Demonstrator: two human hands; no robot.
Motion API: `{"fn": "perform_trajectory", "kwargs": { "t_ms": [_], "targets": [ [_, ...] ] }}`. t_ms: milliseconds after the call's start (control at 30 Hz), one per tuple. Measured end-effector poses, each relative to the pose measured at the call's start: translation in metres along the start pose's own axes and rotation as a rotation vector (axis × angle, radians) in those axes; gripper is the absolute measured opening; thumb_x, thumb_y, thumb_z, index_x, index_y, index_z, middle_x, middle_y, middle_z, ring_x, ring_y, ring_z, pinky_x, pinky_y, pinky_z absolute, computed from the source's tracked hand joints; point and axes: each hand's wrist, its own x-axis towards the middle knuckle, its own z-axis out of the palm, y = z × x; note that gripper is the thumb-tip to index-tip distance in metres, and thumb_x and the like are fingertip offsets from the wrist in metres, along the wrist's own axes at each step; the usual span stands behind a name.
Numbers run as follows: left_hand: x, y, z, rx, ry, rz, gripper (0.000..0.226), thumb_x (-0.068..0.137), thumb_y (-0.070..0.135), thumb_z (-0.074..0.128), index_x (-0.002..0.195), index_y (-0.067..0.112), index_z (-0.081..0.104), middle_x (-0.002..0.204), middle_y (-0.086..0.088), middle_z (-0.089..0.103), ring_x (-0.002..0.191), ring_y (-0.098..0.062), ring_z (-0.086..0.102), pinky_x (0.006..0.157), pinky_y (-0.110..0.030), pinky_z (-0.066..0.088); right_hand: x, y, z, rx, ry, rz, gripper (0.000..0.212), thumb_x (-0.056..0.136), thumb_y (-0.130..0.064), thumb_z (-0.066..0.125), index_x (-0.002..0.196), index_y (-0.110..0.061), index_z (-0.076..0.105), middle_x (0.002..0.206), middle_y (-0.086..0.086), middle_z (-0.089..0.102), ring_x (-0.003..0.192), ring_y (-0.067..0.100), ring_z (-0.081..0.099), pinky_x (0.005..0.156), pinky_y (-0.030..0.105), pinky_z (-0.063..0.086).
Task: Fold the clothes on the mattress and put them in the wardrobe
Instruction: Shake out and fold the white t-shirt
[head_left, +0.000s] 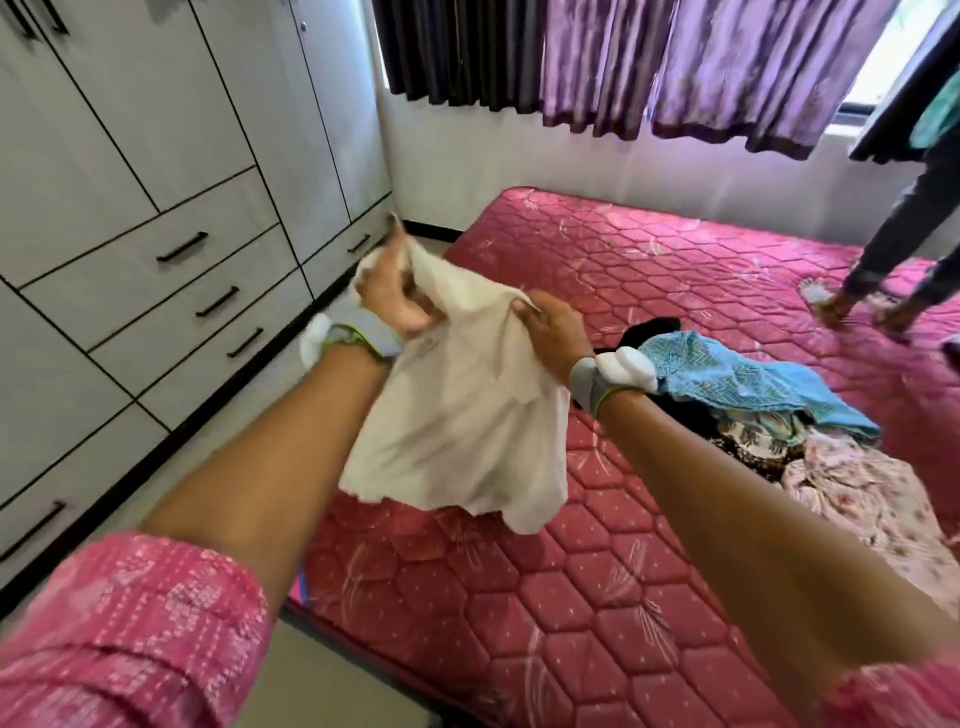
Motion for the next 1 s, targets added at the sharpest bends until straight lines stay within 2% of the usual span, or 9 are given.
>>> {"fn": "perform_trajectory", "kwargs": {
  "t_ms": [133,267,400,500,600,700,767,900,1000],
  "targets": [
    [0.003,-0.052,-0.022,0.376,-0.149,-0.218,0.025,0.08,0.031,0.06,0.088,0.007,0.062,0.072,-0.001,0.061,0.063,-0.012,0.062,0.068,-0.021,0.046,-0.007,0.0,0.028,-0.094,-0.238,-0.036,0.031,0.098,-0.031,0.048,0.09,-0.002,0.057,0.094,0.014,0.062,0.088,0.028,0.055,0.076,0.033,0.035],
    [0.009,-0.035,-0.029,0.326,0.207,0.083,0.021,0.09,0.005,0.048,0.099,0.023,0.044,0.073,-0.002,0.053,0.058,-0.014,0.051,0.054,-0.027,0.04,-0.009,0.022,0.011,-0.038,-0.431,0.029,0.037,0.08,-0.044,0.072,0.1,-0.019,0.054,0.099,-0.003,0.059,0.091,0.015,0.055,0.08,0.03,0.042],
    [0.005,-0.023,-0.01,0.561,0.219,0.355,0.046,0.093,-0.003,0.037,0.114,0.037,0.038,0.111,-0.011,0.054,0.077,-0.028,0.055,0.064,-0.036,0.046,-0.013,0.049,-0.004,-0.672,-0.652,-0.063,0.05,0.071,-0.035,0.082,0.11,-0.011,0.061,0.104,0.008,0.065,0.097,0.025,0.06,0.071,0.025,0.038],
    [0.006,-0.01,0.0,0.567,0.374,0.464,0.049,0.085,-0.007,0.031,0.107,0.035,0.04,0.113,-0.015,0.055,0.08,-0.03,0.059,0.061,-0.032,0.044,-0.009,0.083,-0.011,-0.79,-0.59,0.067,0.044,0.084,-0.037,0.068,0.108,0.0,0.063,0.106,0.016,0.064,0.099,0.031,0.061,0.075,0.031,0.042],
    [0.008,0.009,-0.011,0.653,0.553,0.495,0.045,0.088,-0.007,0.026,0.119,0.022,0.042,0.103,-0.012,0.051,0.067,-0.017,0.048,0.051,-0.023,0.041,-0.007,0.105,-0.029,-0.193,-0.269,0.185,0.03,0.095,-0.033,0.055,0.074,-0.012,0.06,0.074,0.007,0.051,0.072,0.019,0.047,0.068,0.029,0.034],
    [0.002,0.021,-0.024,0.881,0.421,0.306,0.057,0.071,0.028,0.039,0.114,-0.005,0.059,0.113,-0.028,0.057,0.084,-0.028,0.058,0.064,-0.025,0.045,0.004,0.092,-0.043,0.096,0.088,0.081,0.037,0.097,-0.031,0.052,0.063,-0.02,0.04,0.065,-0.006,0.041,0.07,0.015,0.038,0.068,0.031,0.03],
    [0.001,0.022,-0.024,1.141,0.452,0.156,0.059,0.055,0.034,0.047,0.096,-0.006,0.062,0.098,-0.029,0.057,0.086,-0.032,0.056,0.063,-0.029,0.041,0.011,0.073,-0.052,-0.115,-0.043,-0.023,0.032,0.087,-0.04,0.065,0.075,-0.02,0.045,0.075,-0.003,0.049,0.076,0.017,0.043,0.071,0.03,0.032],
    [0.003,0.029,-0.037,1.162,0.512,0.128,0.054,0.085,0.038,0.051,0.125,0.002,0.054,0.133,-0.018,0.052,0.123,-0.029,0.049,0.1,-0.03,0.038,0.026,0.071,-0.081,-0.992,-0.349,-0.103,0.039,0.073,-0.048,0.072,0.097,-0.02,0.061,0.097,0.007,0.065,0.091,0.029,0.061,0.067,0.032,0.044],
    [0.008,0.036,-0.045,0.852,0.554,0.131,0.014,0.09,0.017,0.059,0.103,0.015,0.063,0.123,-0.008,0.059,0.108,-0.024,0.056,0.084,-0.027,0.041,0.035,0.078,-0.101,-0.603,-0.062,0.074,0.031,0.085,-0.038,0.065,0.1,-0.011,0.069,0.094,0.017,0.066,0.089,0.031,0.062,0.067,0.03,0.04]
  ]
}}
